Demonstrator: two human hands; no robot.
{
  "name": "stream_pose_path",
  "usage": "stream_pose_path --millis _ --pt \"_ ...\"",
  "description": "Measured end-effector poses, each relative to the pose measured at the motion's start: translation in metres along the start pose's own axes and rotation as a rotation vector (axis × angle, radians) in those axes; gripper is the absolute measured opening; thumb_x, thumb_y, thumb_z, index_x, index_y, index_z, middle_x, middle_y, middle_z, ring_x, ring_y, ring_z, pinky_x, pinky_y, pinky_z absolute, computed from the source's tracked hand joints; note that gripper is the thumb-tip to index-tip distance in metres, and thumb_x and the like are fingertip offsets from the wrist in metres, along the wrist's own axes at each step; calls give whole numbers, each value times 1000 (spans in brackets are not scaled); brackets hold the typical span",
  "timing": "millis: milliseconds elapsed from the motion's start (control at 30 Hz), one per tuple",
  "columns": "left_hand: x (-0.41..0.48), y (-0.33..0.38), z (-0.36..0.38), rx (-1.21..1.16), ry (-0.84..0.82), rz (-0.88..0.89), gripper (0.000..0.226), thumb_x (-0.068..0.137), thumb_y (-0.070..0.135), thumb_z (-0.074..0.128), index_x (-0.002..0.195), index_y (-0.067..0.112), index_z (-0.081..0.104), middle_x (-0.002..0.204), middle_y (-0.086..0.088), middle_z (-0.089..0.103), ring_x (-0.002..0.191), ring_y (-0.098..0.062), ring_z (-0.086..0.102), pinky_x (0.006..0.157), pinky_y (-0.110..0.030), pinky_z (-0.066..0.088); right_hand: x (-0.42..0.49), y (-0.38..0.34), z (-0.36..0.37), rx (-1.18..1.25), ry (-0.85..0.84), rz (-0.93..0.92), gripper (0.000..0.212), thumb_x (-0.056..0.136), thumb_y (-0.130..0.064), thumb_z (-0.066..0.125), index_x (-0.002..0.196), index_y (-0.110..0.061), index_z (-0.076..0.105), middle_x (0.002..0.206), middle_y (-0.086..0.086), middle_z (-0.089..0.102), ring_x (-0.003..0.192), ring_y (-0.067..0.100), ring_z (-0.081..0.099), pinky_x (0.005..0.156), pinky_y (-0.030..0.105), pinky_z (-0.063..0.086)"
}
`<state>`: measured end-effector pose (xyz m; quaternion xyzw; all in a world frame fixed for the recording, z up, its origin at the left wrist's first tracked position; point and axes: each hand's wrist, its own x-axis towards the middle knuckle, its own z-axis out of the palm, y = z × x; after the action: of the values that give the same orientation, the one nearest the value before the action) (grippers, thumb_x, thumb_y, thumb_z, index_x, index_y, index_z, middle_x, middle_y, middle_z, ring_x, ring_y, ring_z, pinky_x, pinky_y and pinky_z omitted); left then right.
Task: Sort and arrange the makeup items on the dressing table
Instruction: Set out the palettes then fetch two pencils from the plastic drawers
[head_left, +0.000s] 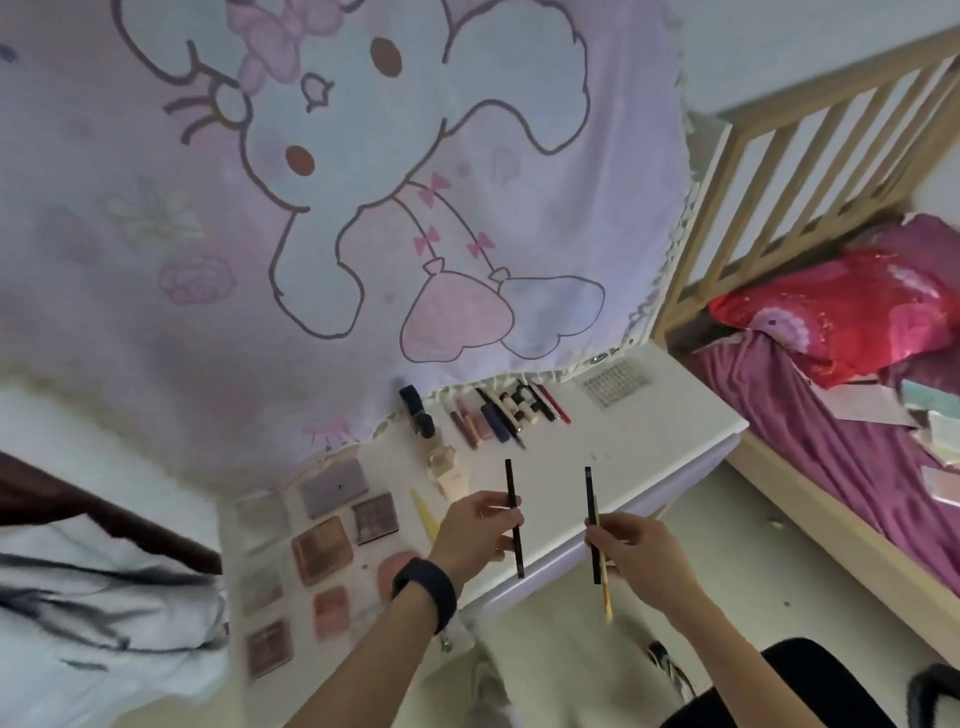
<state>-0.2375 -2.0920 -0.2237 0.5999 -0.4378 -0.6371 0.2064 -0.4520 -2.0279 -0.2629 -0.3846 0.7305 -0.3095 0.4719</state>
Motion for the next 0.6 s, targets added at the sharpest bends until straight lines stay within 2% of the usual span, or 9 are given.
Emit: stream_pose_path --millis 133,300,367,467,533,567,600 --pt "50 20 5 33 -30 -38 21 92 13 64 112 11 69 100 -4 69 69 -17 66 68 -28 53 49 -8 -4 -86 -13 52 9 91 -26 69 95 -30 76 78 -16 74 77 13 72 81 37 61" --pt "115 41 20 34 -23 -123 24 92 11 64 115 8 68 95 -4 70 62 -14 66 60 -24 54 102 -17 -19 -151 -4 94 13 89 -29 71 101 -29 76 83 -15 75 79 9 71 83 35 59" --pt "140 48 30 28 -19 -139 24 93 12 64 116 9 68 94 -2 70 57 -10 65 55 -21 52 123 -22 -29 -164 -6 110 19 87 -28 73 106 -27 73 83 -12 76 75 8 72 78 31 59" --pt "181 56 45 31 -8 -165 27 92 12 64 119 8 67 99 -3 71 65 -13 68 56 -21 54 163 -32 -44 -178 -33 137 25 85 -27 76 109 -27 70 80 -9 77 68 6 72 63 20 56" --pt "207 58 57 43 20 -185 27 91 10 63 118 8 68 98 -1 70 68 -6 66 52 -13 50 194 -38 -53 -208 -60 153 27 85 -25 77 111 -23 70 80 -8 76 67 4 71 54 14 52" --pt "220 59 63 52 33 -196 28 91 10 63 118 8 68 100 0 70 73 -5 65 53 -12 48 210 -40 -57 -220 -82 157 28 84 -24 77 112 -22 71 80 -7 76 69 6 71 53 15 53" --pt "232 59 69 60 48 -213 31 90 11 63 120 9 68 106 -2 70 83 -10 65 62 -14 50 225 -42 -60 -237 -109 160 30 84 -24 76 113 -22 71 81 -7 76 70 7 72 55 18 56"
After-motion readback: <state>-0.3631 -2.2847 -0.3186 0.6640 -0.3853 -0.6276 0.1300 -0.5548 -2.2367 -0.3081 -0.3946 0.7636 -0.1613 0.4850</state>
